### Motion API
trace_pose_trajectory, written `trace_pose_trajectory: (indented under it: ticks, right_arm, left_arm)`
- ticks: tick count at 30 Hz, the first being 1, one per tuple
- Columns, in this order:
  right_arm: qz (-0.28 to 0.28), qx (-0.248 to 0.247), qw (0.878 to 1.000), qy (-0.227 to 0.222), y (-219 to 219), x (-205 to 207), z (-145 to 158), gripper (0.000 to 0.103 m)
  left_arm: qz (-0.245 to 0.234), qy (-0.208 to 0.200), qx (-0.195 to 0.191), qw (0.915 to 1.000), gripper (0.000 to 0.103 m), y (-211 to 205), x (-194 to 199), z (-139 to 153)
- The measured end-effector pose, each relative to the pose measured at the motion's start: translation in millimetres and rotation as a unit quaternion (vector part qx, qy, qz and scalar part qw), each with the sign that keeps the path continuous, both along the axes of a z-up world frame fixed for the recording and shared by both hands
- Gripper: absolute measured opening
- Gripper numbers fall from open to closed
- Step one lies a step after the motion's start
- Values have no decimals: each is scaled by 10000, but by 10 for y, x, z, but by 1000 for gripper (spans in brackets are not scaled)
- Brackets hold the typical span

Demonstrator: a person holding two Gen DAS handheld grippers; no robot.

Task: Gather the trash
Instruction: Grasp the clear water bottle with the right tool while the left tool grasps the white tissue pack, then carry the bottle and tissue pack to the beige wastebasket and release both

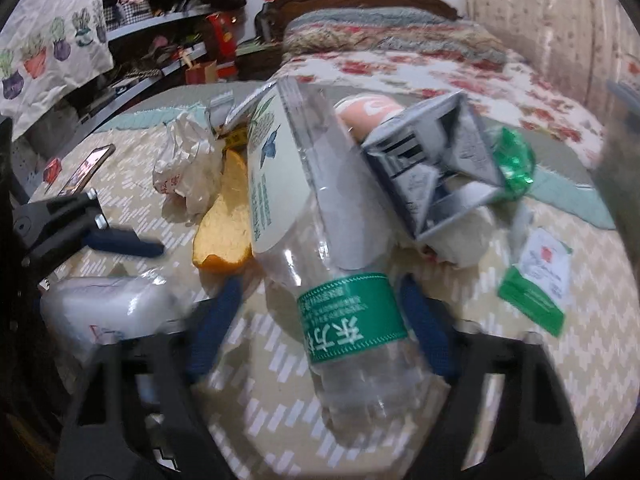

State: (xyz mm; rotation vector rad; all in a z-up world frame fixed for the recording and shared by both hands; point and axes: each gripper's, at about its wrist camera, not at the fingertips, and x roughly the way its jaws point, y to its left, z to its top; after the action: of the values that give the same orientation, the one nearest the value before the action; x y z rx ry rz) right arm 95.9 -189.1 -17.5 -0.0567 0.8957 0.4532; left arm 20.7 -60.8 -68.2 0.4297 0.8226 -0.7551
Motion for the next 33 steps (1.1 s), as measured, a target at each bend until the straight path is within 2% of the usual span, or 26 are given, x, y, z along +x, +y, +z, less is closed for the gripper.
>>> trace_pose_trajectory:
  ticks: [1,2,4,6,10,15,19,22,25,27,28,31,33]
  right_arm:
    - [71,40,9999,125,21,21,-18,43]
    - [90,182,9995,239,27,22,-27,43]
    - [120,376,9990,209,31,-49,4,43]
    - [218,545,9983,7,39,-178,123,42]
    - [304,1121,9925,-385,-67,-428,407,43]
    - [-64,1815,9808,-709,-381,-632,570,43]
    - [-638,1945,9766,-660,-793,-675,472,43]
    - [-1301,2111,9671,-568,-1229,-720,355,43]
    - [-2174,2197,9495,-537,-1786,-852,262,43]
    - [-2840,2250,9308,-479,-2177,-949,198,43]
    - [-3115,2337,9200,-439,-2357,-986,167,43]
    - [-3917,2757,8774,-259,-2891,-1100,26,43]
    - [-4183,2877,8613,-210,-3086,-1104,-26,43]
  left_arm:
    - [-14,148,-104,9998,53,4,7,-7]
    - [10,218,-173,9996,49,17,6,-9]
    - [204,242,-175,9993,35,58,12,-2]
    - [494,298,-241,9980,32,148,41,10]
    - [933,591,-996,9889,31,441,42,175]
    - [1108,688,-1670,9773,31,560,82,472]
    - [915,659,-1692,9791,31,176,252,682]
    - [631,786,-1617,9817,31,-346,476,800]
    - [249,864,-1474,9850,31,-1012,667,864]
    - [-97,963,-1422,9851,31,-1540,768,888]
    - [-237,998,-1380,9851,31,-1754,847,872]
    - [-681,1265,-1283,9813,31,-2510,1007,801]
    - [-853,1557,-1248,9762,31,-3027,1185,709]
